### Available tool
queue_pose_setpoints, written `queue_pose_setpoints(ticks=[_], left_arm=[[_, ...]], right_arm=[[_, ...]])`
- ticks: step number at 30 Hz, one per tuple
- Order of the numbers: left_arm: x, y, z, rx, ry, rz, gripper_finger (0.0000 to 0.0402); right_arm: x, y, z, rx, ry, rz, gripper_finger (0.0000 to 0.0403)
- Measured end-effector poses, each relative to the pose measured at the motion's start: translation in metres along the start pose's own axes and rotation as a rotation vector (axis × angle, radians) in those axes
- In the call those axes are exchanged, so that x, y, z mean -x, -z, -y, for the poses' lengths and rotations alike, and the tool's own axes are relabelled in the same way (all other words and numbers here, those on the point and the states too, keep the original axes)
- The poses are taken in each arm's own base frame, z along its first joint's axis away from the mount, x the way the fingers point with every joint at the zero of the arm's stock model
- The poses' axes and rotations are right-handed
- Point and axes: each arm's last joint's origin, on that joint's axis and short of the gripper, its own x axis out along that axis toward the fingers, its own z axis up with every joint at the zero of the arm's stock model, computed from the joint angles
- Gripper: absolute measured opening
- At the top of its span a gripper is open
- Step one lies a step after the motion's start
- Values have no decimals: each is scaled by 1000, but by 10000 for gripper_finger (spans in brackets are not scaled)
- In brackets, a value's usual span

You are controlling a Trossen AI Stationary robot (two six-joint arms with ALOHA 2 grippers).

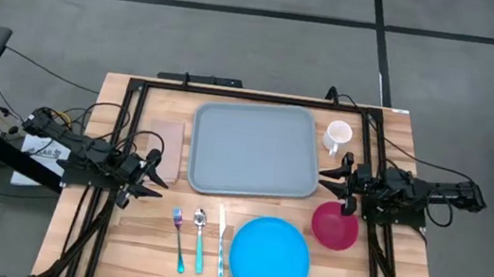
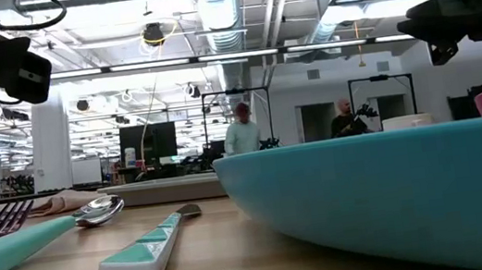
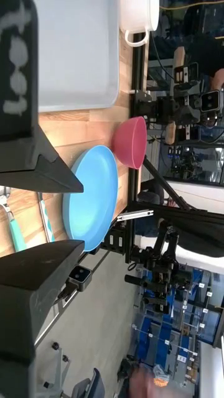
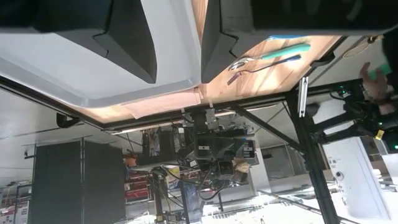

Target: Set up tray

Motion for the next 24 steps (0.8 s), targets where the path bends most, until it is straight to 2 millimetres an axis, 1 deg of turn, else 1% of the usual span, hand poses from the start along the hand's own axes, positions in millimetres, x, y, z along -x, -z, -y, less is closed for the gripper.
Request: queue_pose_setpoints(ticks=[8, 13, 15, 16, 18, 22, 24], left_arm=[[0, 0, 0, 0, 0, 0, 121], [0, 0, 0, 0, -1, 0, 121], [0, 0, 0, 0, 0, 0, 121], [0, 0, 0, 0, 0, 0, 121], [0, 0, 0, 0, 0, 0, 121], [0, 0, 0, 0, 0, 0, 121], [0, 0, 0, 0, 0, 0, 121]], right_arm=[[0, 0, 0, 0, 1, 0, 118], [0, 0, 2, 1, 38, 7, 118], [0, -1, 3, -31, 49, 13, 118], [0, -1, 3, -81, 55, 21, 118], [0, -5, 3, -237, 48, 57, 118], [1, -12, 2, -651, 1, 137, 118], [1, -13, 2, -798, -10, 147, 118]])
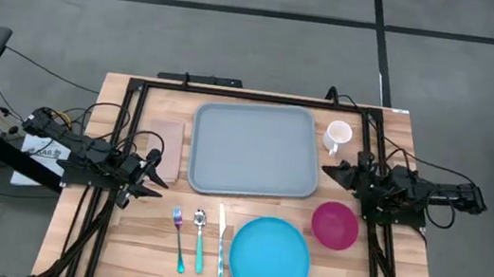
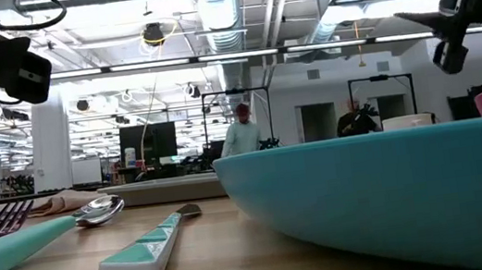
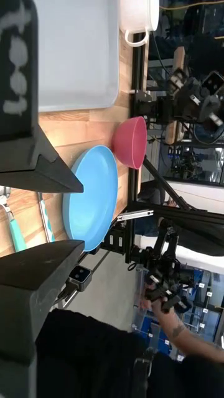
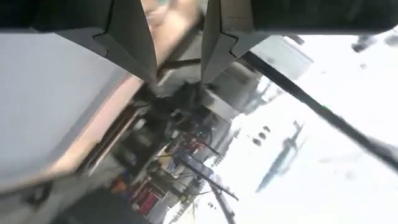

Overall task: Set up tray
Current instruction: Put the white mug on the top right of the blue tray

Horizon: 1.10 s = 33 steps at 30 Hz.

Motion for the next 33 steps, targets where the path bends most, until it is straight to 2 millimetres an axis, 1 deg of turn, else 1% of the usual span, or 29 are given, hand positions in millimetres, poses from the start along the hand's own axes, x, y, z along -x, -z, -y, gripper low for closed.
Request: queue_pose_setpoints(ticks=[2, 4, 5, 6, 7, 8, 10, 11, 13, 15, 17, 19, 21, 23, 27, 30, 33], left_arm=[[0, 0, 0, 0, 0, 0, 121], [0, 0, 0, 0, 0, 0, 121], [0, 0, 0, 0, 0, 0, 121], [0, 0, 0, 0, 0, 0, 121], [0, 0, 0, 0, 0, 0, 121], [0, 0, 0, 0, 0, 0, 121], [0, 0, 0, 0, 0, 0, 121], [0, 0, 0, 0, 0, 0, 121], [0, 0, 0, 0, 0, 0, 121], [0, 0, 0, 0, 0, 0, 121], [0, 0, 0, 0, 0, 0, 121], [0, 0, 0, 0, 0, 0, 121], [0, 0, 0, 0, 0, 0, 121], [0, 0, 0, 0, 0, 0, 121], [0, 0, 0, 0, 0, 0, 121], [0, 0, 0, 0, 0, 0, 121], [0, 0, 0, 0, 0, 0, 121]], right_arm=[[0, -2, 1, -79, 44, 65, 118], [0, -4, 4, -217, 91, 143, 118], [0, -5, 4, -284, 95, 169, 118], [0, -7, 3, -302, 85, 191, 118], [0, -10, 1, -255, 61, 206, 118], [1, -13, -3, -159, 30, 203, 118], [2, -22, -18, 11, 0, 199, 118], [3, -31, -27, 64, 12, 236, 118], [1, -47, -45, 161, 119, 304, 118], [-6, -56, -56, 267, 278, 282, 118], [-15, -70, -73, 323, 407, 251, 118], [-29, -78, -85, 348, 551, 202, 118], [-45, -82, -90, 359, 710, 129, 118], [-67, -86, -94, 333, 841, 90, 118], [-105, -86, -79, 330, 1172, -63, 118], [-127, -85, -57, 367, 1407, -199, 118], [-141, -87, -32, 377, 1598, -358, 118]])
